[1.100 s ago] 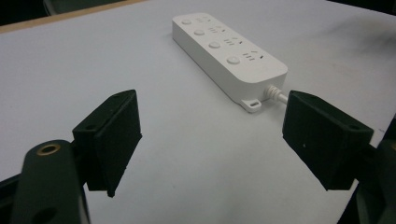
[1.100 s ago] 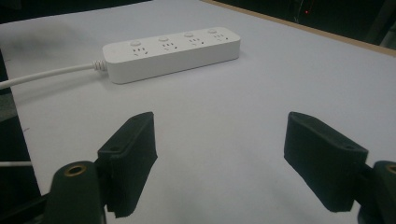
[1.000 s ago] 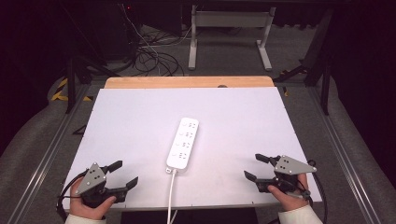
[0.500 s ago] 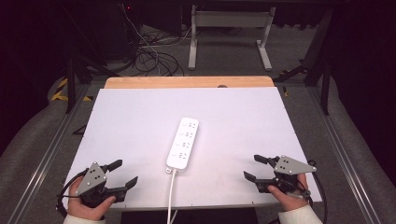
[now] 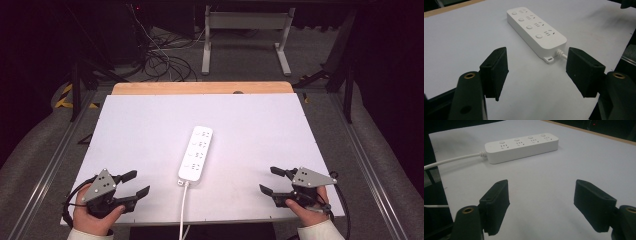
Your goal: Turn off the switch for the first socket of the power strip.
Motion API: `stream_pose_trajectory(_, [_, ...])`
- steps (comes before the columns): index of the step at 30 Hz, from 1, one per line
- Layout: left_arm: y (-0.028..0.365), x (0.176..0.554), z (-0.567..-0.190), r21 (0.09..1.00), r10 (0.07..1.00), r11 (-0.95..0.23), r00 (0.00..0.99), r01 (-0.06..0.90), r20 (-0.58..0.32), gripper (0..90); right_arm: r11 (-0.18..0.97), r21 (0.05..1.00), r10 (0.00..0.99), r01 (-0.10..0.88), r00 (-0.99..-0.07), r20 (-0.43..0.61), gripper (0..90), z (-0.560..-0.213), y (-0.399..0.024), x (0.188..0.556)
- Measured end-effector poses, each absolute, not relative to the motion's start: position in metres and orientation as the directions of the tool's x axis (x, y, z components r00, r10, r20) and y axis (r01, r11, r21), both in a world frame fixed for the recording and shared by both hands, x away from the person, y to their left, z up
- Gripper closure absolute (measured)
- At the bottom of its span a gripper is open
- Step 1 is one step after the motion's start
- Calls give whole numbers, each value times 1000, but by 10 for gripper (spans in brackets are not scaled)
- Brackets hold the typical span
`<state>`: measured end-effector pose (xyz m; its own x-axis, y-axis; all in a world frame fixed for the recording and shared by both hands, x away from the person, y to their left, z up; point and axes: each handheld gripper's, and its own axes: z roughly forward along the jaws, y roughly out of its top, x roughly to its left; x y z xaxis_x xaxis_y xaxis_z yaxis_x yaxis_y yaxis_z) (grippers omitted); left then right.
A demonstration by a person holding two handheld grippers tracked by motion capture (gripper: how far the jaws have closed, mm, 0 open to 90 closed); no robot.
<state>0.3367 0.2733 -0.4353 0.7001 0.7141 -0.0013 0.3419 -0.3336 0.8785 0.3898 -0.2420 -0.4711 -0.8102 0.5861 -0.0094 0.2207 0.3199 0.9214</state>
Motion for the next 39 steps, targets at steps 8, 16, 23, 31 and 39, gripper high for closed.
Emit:
stream_pose_trajectory(8, [256,353,-421,865,677,-373,736,334,7,414,319,921,585,224,-811,-6,286,-471,-242,390])
stream_pose_trajectory(16, [240,367,-414,856,645,-401,764,326,11,454,319,920,583,226,-813,-2,288,-472,-242,390])
stream_pose_trajectory(23, [230,381,-405,855,624,-411,782,315,11,469,318,920,581,228,-814,1,290,-472,-242,390])
stream_pose_trajectory(31, [214,392,-401,843,610,-439,792,311,25,472,320,920,578,228,-816,1,289,-473,-242,390])
stream_pose_trajectory(39, [198,402,-399,839,593,-445,805,312,15,474,324,919,570,224,-822,-1,291,-473,-241,390])
